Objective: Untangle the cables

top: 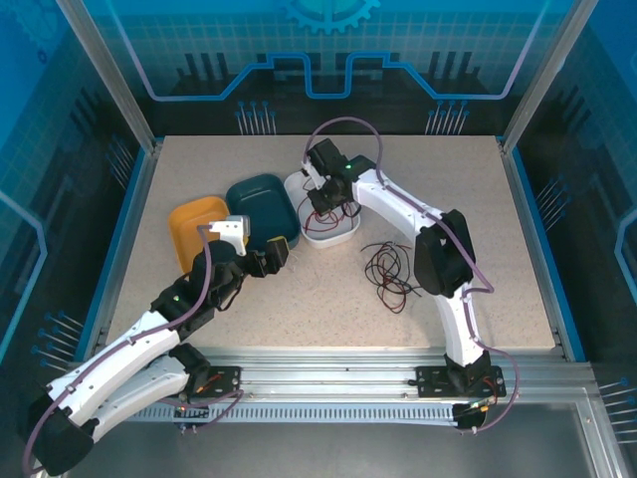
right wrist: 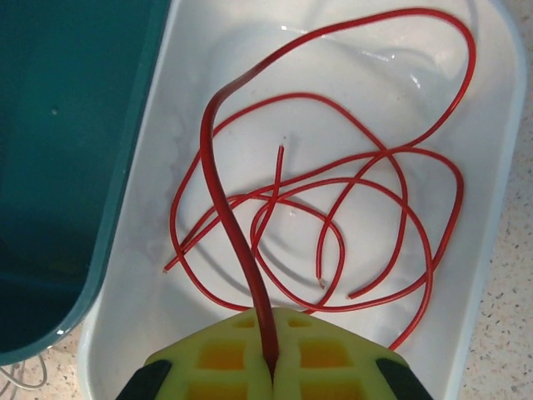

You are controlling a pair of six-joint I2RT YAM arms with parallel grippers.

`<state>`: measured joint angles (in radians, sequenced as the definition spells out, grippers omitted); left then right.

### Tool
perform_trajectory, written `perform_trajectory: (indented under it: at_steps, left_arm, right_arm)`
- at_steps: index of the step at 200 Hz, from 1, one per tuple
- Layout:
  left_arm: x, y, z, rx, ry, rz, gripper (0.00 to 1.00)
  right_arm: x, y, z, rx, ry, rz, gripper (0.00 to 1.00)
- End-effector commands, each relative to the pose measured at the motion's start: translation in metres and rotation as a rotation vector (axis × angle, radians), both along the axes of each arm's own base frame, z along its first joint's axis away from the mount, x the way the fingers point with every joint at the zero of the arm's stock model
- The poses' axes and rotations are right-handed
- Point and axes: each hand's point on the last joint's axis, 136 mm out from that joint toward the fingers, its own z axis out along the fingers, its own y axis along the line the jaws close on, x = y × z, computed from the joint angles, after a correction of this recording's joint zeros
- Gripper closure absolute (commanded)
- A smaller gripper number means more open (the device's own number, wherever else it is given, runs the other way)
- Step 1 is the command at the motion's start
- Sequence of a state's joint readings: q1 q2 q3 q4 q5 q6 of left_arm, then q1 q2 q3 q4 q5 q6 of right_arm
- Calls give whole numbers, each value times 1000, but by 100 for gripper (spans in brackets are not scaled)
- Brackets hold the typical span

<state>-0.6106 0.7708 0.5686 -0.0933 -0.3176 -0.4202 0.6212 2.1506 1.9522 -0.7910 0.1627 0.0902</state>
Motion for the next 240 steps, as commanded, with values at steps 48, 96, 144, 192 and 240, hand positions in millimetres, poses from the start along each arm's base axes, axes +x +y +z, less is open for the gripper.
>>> perform_trajectory:
  at_steps: [48, 96, 144, 192, 240]
  left_arm:
    - [-1, 0, 0, -16, 10, -2, 1]
    - [-2, 2, -4, -11, 23, 6, 1]
    - [-1, 3, -4, -8, 21, 11, 1]
    - [-2, 4, -5, -4, 25, 15, 1]
    - [-2, 3, -3, -7, 24, 9, 1]
  right_arm:
    - [-9, -19, -42, -52, 134, -11, 100]
    - [-11, -24, -68, -117, 184, -4, 100]
    - [-8, -26, -76, -159, 192, 2, 100]
    - [-6, -22, -78, -218, 175, 34, 100]
    - [-6, -15, -40, -188, 101, 50, 77]
